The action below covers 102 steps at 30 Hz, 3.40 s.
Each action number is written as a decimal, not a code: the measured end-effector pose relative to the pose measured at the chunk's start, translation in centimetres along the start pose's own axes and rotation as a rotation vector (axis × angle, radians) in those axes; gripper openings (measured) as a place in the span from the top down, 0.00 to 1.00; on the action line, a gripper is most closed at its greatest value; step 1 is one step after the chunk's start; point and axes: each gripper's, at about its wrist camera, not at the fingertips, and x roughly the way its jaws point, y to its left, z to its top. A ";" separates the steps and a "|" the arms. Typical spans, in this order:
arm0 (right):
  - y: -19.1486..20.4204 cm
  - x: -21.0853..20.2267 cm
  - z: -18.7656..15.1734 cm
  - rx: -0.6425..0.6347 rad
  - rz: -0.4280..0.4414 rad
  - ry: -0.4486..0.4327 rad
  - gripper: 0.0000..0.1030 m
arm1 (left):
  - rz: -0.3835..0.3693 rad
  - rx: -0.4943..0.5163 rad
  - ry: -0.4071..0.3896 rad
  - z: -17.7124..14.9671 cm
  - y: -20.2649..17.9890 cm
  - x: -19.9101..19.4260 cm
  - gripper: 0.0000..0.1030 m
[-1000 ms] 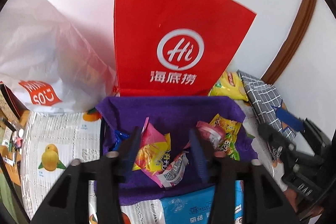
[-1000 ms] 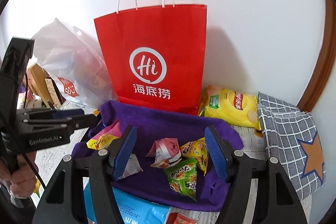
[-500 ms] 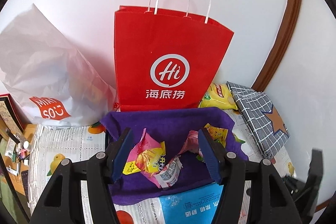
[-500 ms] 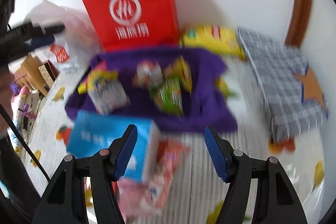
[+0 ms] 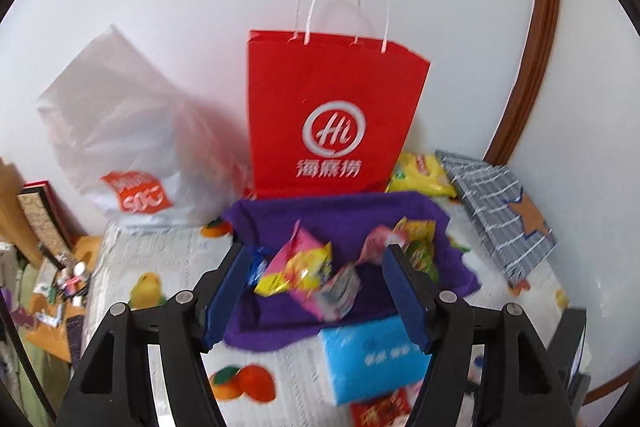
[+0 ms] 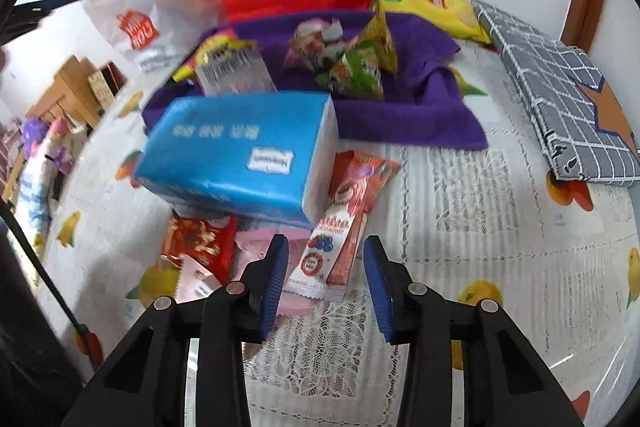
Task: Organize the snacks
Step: 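Move the right tool to the pink Lotso stick pack and close on it, then grasp the red gold-lettered packet with the left tool while the right tool holds the Lotso pack, then carry the red packet and Lotso pack over the purple towel with both tools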
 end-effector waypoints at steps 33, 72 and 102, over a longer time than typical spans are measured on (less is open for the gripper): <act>-3.9 -3.0 -7.6 0.003 -0.044 -0.093 0.48 | -0.024 -0.113 0.239 -15.0 0.9 1.2 0.35; -5.6 0.4 -7.1 0.054 -0.093 -0.196 0.71 | 0.024 0.051 0.280 -17.4 -7.6 8.9 0.50; -4.9 0.5 -7.1 0.015 -0.103 -0.190 0.61 | 0.152 -0.037 0.141 -20.7 -2.9 5.9 0.51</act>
